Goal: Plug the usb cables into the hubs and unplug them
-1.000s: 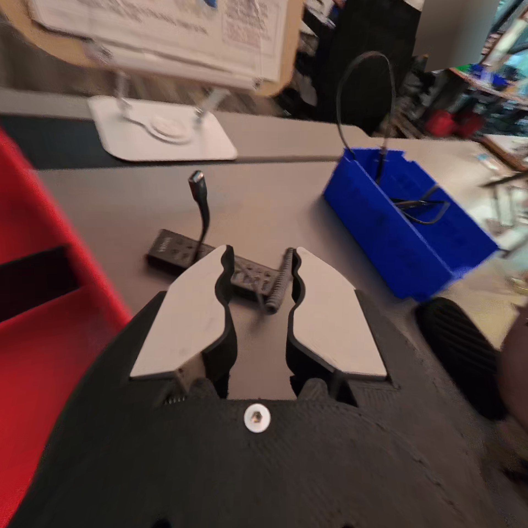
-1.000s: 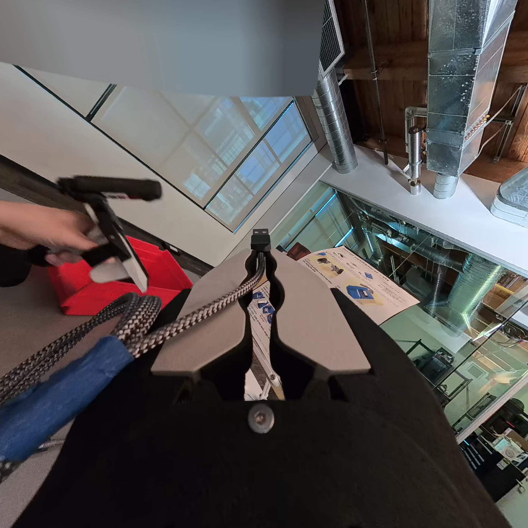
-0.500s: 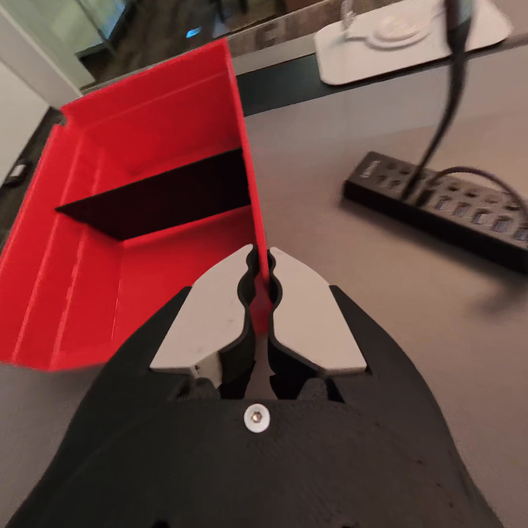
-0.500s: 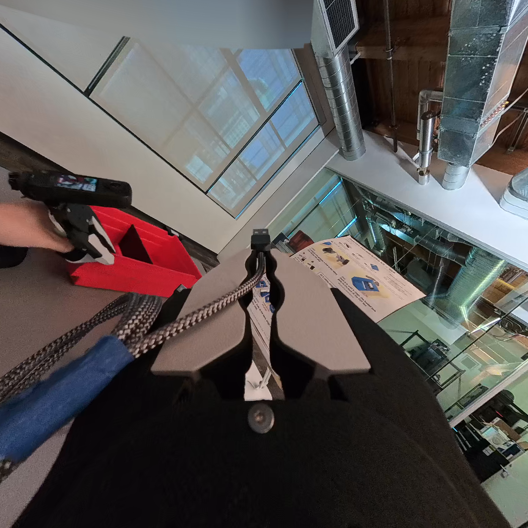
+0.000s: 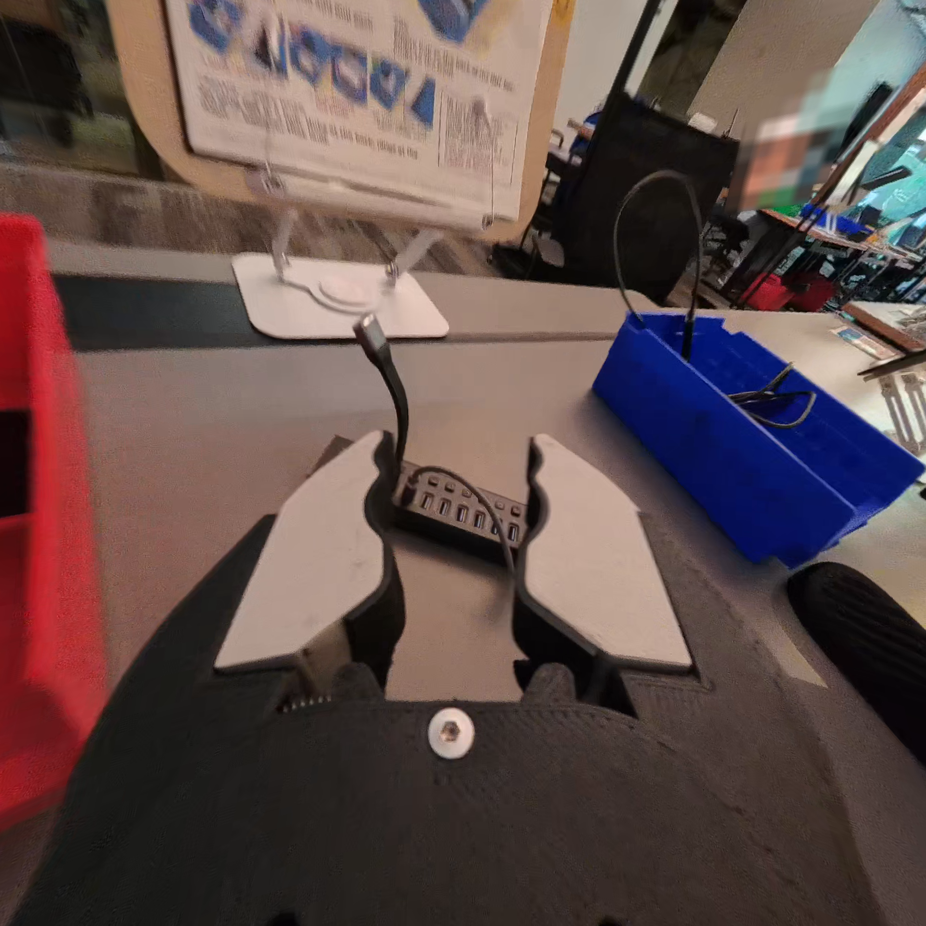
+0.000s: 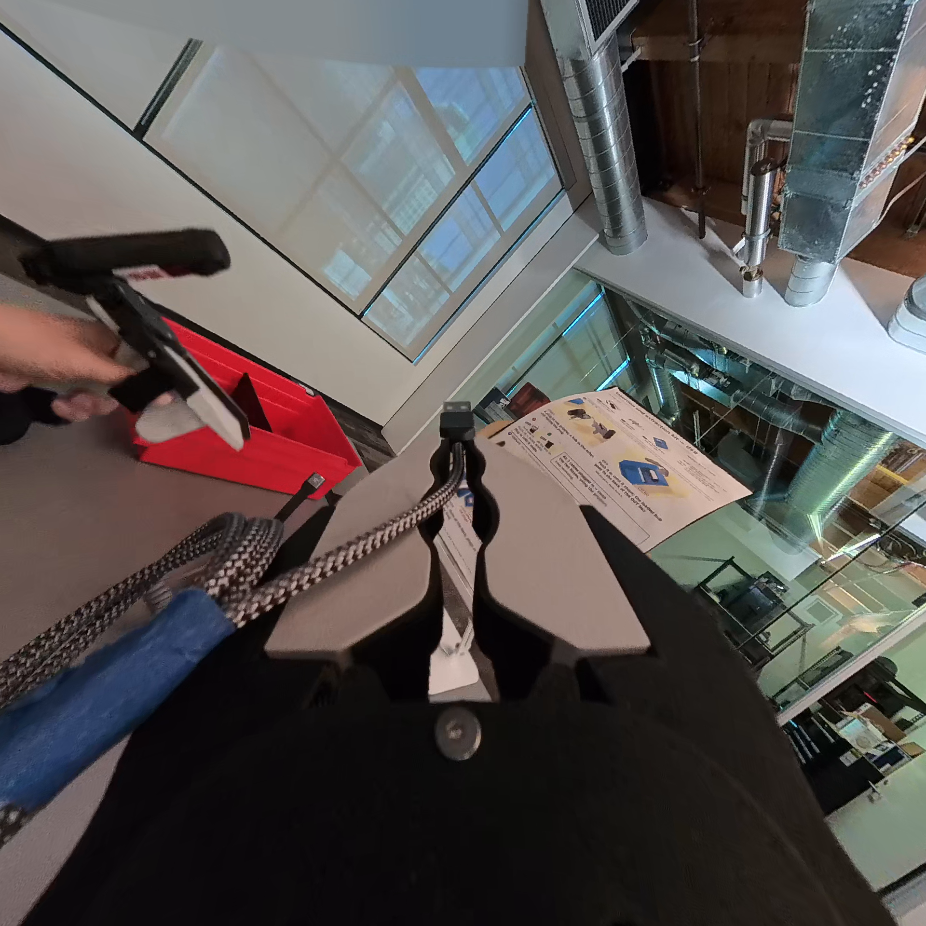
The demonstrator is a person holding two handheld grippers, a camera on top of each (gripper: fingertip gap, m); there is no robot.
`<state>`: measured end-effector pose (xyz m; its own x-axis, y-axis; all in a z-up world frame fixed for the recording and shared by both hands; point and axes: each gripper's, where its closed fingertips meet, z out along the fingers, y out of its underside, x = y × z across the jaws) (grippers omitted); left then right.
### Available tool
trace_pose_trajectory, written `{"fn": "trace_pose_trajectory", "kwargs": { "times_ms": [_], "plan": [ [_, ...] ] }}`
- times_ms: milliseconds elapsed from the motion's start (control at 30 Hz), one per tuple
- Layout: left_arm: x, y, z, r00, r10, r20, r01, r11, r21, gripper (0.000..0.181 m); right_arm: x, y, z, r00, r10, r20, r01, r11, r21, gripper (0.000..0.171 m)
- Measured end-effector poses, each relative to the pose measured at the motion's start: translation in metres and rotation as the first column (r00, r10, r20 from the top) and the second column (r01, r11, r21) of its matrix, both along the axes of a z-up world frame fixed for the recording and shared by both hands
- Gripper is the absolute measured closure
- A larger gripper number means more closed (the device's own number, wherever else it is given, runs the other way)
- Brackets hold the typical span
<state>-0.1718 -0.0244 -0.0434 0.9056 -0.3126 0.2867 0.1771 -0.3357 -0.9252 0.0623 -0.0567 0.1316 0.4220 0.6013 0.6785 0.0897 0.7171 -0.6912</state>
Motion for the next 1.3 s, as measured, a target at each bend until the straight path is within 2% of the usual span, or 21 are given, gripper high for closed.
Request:
{"fn": "trace_pose_trajectory", "kwargs": {
  "times_ms": [33,100,200,333,433,533,633,733,833,933,1000,1067,1167,1233,1300],
  "plan": [
    [0.002,0.011,-0.016,1.0,0.012,0.017,-0.012,0.999,-0.043,0.123,0.0,0.002,-0.001,1.0,-0.008,0.005,0.008,1.0,-0.002,0.165],
    [-0.002,0.036,-0.044,0.991,0.038,0.128,-0.024,0.994,-0.107,0.122,-0.001,0.002,-0.003,1.0,-0.019,0.016,0.019,1.0,0.0,0.165],
    [-0.011,0.061,-0.06,0.962,0.004,0.274,0.037,0.989,-0.143,0.132,-0.004,0.001,-0.009,0.999,-0.007,0.053,0.008,1.0,-0.011,0.164],
    [-0.028,0.081,-0.087,0.991,0.071,0.117,-0.041,0.97,-0.241,0.119,-0.017,0.014,-0.037,0.985,0.026,0.171,-0.001,0.989,-0.145,0.164],
    [-0.033,0.09,-0.089,0.985,0.086,0.151,-0.045,0.966,-0.254,0.121,-0.04,0.023,-0.066,0.969,0.096,0.226,-0.026,0.956,-0.294,0.164],
    [-0.032,0.089,-0.086,0.975,0.054,0.218,-0.002,0.972,-0.233,0.119,-0.061,0.027,-0.087,0.961,0.137,0.241,-0.045,0.934,-0.353,0.164],
    [-0.025,0.083,-0.09,0.977,0.002,0.211,0.052,0.968,-0.247,0.106,-0.074,0.034,-0.097,0.966,0.135,0.221,-0.036,0.914,-0.403,0.164],
    [-0.021,0.076,-0.087,0.978,-0.024,0.206,0.073,0.97,-0.231,0.117,-0.085,0.039,-0.104,0.975,0.114,0.192,-0.021,0.904,-0.427,0.164],
    [-0.033,0.075,-0.089,0.986,0.059,0.158,-0.022,0.973,-0.23,0.126,-0.091,0.047,-0.113,0.981,0.078,0.175,0.009,0.895,-0.446,0.164],
    [-0.045,0.074,-0.101,0.975,0.211,0.075,-0.186,0.95,-0.249,0.145,-0.096,0.057,-0.121,0.992,0.024,0.127,0.04,0.878,-0.477,0.164],
    [-0.058,0.074,-0.105,0.954,0.298,-0.013,-0.293,0.927,-0.235,0.146,-0.097,0.064,-0.127,0.996,-0.023,0.088,0.064,0.867,-0.495,0.164],
    [-0.064,0.079,-0.107,0.95,0.301,-0.083,-0.312,0.921,-0.234,0.142,-0.097,0.069,-0.138,0.993,-0.085,0.08,0.114,0.865,-0.489,0.164],
    [-0.057,0.091,-0.117,0.975,0.205,-0.08,-0.22,0.929,-0.296,0.135,-0.101,0.069,-0.159,0.987,-0.131,0.096,0.162,0.838,-0.521,0.165],
    [-0.053,0.097,-0.123,0.987,0.159,-0.035,-0.161,0.924,-0.346,0.133,-0.103,0.063,-0.175,0.985,-0.133,0.107,0.17,0.79,-0.59,0.165],
    [-0.042,0.101,-0.122,0.994,0.085,0.074,-0.053,0.932,-0.359,0.134,-0.1,0.058,-0.188,0.981,-0.17,0.097,0.193,0.75,-0.632,0.165]
  ]
}}
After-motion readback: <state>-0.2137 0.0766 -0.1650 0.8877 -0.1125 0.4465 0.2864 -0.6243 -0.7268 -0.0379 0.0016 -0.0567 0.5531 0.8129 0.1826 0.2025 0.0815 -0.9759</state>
